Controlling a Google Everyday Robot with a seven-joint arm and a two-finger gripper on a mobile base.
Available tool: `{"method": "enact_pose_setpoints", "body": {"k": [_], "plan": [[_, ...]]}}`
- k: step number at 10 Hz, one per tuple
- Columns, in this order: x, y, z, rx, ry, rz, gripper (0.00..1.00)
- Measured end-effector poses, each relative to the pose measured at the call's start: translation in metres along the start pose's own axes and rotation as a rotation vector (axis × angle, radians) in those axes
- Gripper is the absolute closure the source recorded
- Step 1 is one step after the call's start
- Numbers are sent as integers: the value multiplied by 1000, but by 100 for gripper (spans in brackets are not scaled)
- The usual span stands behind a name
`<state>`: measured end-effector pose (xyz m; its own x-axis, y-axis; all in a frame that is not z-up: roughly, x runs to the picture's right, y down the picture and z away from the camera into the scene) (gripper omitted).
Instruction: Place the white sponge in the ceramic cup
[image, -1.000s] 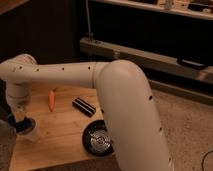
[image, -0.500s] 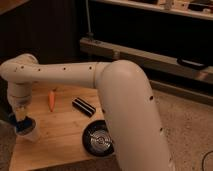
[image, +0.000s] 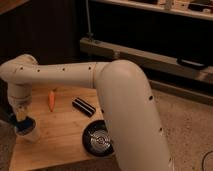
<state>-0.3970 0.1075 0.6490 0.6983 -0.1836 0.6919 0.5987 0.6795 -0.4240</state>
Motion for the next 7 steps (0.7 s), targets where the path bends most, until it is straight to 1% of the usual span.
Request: {"method": "enact_pose_setpoints", "body": {"k": [1, 2, 3, 4, 7], "plan": [[0, 0, 0, 10, 0, 2, 42], [0, 0, -1, 14, 0, 3, 34], [-1, 0, -1, 20, 1, 4, 24], [-1, 0, -1, 23, 1, 3, 20], [-1, 1, -1, 25, 5, 2, 20]]}}
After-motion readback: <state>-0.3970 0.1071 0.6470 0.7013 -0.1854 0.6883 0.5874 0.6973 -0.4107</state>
